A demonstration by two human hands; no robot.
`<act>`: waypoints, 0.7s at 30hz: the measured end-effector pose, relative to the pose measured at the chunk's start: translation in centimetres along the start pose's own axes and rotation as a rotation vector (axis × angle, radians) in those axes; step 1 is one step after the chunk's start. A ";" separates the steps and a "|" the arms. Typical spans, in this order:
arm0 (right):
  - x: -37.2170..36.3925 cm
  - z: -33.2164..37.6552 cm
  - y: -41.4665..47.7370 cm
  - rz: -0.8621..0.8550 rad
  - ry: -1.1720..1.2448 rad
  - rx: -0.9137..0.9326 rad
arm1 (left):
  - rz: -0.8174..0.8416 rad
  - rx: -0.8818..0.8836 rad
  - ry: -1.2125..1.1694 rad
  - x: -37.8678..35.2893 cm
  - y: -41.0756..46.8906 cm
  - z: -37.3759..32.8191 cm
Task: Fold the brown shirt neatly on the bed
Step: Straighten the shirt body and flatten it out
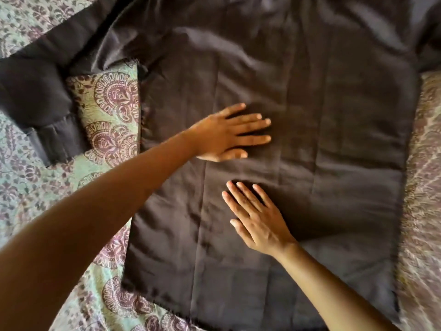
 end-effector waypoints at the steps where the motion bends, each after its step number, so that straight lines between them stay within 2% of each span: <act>1: 0.1 -0.7 -0.4 0.004 -0.008 -0.003 | 0.061 -0.078 -0.015 -0.6 0.4 -1.5; 2: 0.1 -1.0 -0.7 0.010 -0.011 0.006 | 0.100 -0.069 -0.025 -0.7 0.6 -0.9; 3: 0.1 -1.1 -0.9 0.015 -0.014 0.013 | 0.081 0.014 -0.025 -0.5 1.1 0.9; 7: 0.0 -0.9 -0.8 0.015 0.005 0.028 | -0.001 0.637 0.017 1.0 0.4 10.9; 8: 0.3 -1.3 -1.0 0.011 0.017 0.028 | -0.013 0.757 -0.002 1.3 0.2 11.9; 9: 0.7 -2.0 -1.2 -0.002 0.025 0.002 | -0.027 0.791 0.000 1.6 0.7 11.6; 10: 1.3 -3.3 -1.6 -0.031 0.020 -0.072 | -0.038 0.723 0.020 1.7 1.9 10.0; 11: 1.8 -5.3 -2.2 -0.072 -0.002 -0.203 | -0.048 0.571 0.041 1.6 3.4 7.6; 13: 3.0 -10.3 -4.3 -0.149 -0.069 -0.568 | -0.050 0.172 0.019 0.5 6.2 0.9; 14: 3.6 -12.6 -5.6 -0.164 -0.092 -0.717 | -0.009 0.019 -0.015 0.0 7.2 -2.2; 15: 4.0 -14.3 -6.7 -0.160 -0.109 -0.799 | 0.048 -0.060 -0.043 -0.6 8.1 -4.0; 16: 4.1 -15.5 -7.4 -0.147 -0.122 -0.818 | 0.095 -0.085 -0.055 -0.8 8.9 -4.2; 18: 3.9 -16.1 -7.8 -0.134 -0.137 -0.776 | 0.084 0.000 -0.037 -0.6 10.2 -1.1; 21: 4.0 -15.9 -7.9 -0.157 -0.122 -0.763 | 0.026 0.310 0.013 0.1 11.0 6.6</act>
Point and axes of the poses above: each hand's wrist, its own y-axis towards the middle knuckle, its own x-axis out of the back of the hand, z = x × y, the point moved 5 cm from there along y, towards the middle knuckle, and after that the axes turned 6 degrees about -z, right-handed, at the moved point
